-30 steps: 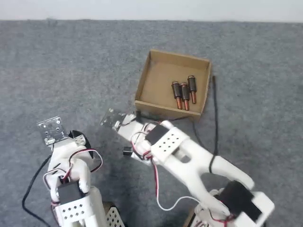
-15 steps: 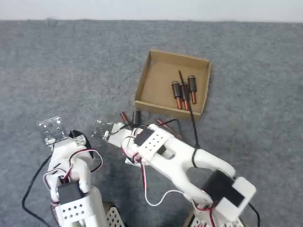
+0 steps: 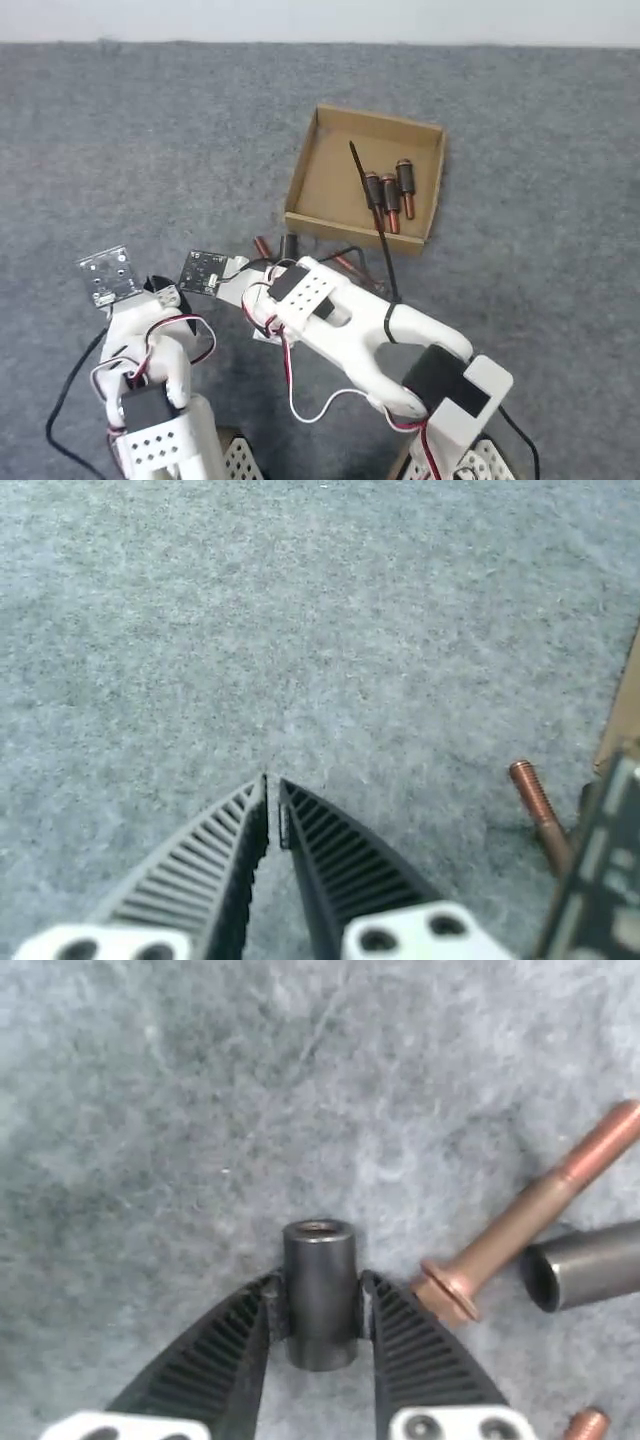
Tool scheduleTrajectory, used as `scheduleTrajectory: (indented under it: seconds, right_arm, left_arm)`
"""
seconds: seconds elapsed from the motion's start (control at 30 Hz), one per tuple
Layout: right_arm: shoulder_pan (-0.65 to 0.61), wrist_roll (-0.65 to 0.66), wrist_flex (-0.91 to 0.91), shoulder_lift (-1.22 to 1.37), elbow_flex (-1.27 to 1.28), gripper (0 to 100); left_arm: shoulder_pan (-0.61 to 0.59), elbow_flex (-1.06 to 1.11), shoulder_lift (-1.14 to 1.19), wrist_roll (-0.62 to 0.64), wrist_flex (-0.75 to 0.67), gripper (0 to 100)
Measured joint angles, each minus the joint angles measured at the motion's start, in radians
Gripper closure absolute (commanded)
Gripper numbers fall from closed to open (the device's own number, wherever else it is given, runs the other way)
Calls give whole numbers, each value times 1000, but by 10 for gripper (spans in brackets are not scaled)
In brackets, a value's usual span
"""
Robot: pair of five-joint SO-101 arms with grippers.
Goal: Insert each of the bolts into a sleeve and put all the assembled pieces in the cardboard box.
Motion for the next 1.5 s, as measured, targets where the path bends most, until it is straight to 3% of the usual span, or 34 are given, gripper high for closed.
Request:
scheduleTrajectory:
  seconds: [0.33,0.47,0.7,1.2,1.37,1.5]
  right_arm:
    - [69,6,86,-34,-5,992]
    - [164,-5,161,-146,18,992]
    - [370,-153,178,-391,219,992]
    - [835,-169,178,-655,545,992]
    - [879,-169,172,-663,546,991]
    - [895,-169,144,-663,560,901]
  left_arm:
    - [2,0,0,0,0,986]
    - [2,0,0,0,0,986]
    - [3,0,0,-2,0,986]
    - [5,0,0,-2,0,986]
    - [5,0,0,-3,0,986]
    - [5,0,0,-3,0,986]
